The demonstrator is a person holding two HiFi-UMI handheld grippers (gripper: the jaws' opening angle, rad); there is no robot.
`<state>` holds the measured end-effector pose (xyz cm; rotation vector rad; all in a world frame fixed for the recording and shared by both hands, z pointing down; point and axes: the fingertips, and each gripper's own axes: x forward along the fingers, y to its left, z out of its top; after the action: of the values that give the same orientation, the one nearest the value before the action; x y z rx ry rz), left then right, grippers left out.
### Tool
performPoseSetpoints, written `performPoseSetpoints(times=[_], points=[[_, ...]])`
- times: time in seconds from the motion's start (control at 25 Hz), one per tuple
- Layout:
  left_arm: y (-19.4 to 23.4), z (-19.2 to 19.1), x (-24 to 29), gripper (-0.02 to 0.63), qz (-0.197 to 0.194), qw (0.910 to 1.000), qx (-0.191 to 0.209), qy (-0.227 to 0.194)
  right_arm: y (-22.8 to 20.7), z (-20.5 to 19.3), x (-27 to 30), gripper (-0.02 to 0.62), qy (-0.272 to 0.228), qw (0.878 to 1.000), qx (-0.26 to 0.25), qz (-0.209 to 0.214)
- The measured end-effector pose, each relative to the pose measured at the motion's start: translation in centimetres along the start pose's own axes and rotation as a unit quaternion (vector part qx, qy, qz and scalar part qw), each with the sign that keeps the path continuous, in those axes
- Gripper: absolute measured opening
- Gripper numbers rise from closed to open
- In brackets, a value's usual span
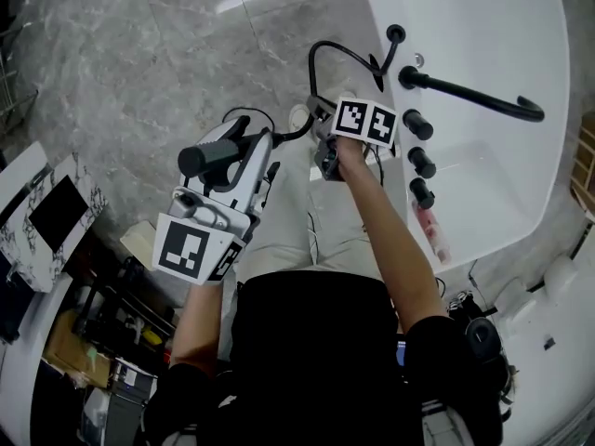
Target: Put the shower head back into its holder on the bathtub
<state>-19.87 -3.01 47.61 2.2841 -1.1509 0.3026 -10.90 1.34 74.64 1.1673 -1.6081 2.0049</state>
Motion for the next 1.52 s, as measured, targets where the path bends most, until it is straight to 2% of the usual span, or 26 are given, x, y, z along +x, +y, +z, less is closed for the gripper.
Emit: performPoseSetpoints(times=[0.28,0.6,0.92,1.12,1.52], points=[[-3.1,5.8,-0.4,0.123,-0.027,0.9987,0.02,-0.039,3.4,4.5,-7.3,0.064,-0.077,0.996,-0.03,0.018],[-6.9,12.9,-1.5,0.123,-0.051,0.9939,0.045,-0.086,7.9,8.4,-15.8,0.064,-0.139,0.988,-0.043,0.059],[-11.2,19.6,-2.5,0.123,-0.09,0.9841,0.077,-0.132,13.2,13.0,-25.8,0.064,-0.23,0.965,-0.067,0.104],[-13.8,21.5,-2.9,0.123,-0.108,0.9811,0.088,-0.135,14.8,14.0,-31.1,0.064,-0.268,0.953,-0.077,0.121],[-19.3,25.8,-2.2,0.123,-0.151,0.9678,0.117,-0.164,16.5,16.6,-39.9,0.064,-0.347,0.923,-0.08,0.148]])
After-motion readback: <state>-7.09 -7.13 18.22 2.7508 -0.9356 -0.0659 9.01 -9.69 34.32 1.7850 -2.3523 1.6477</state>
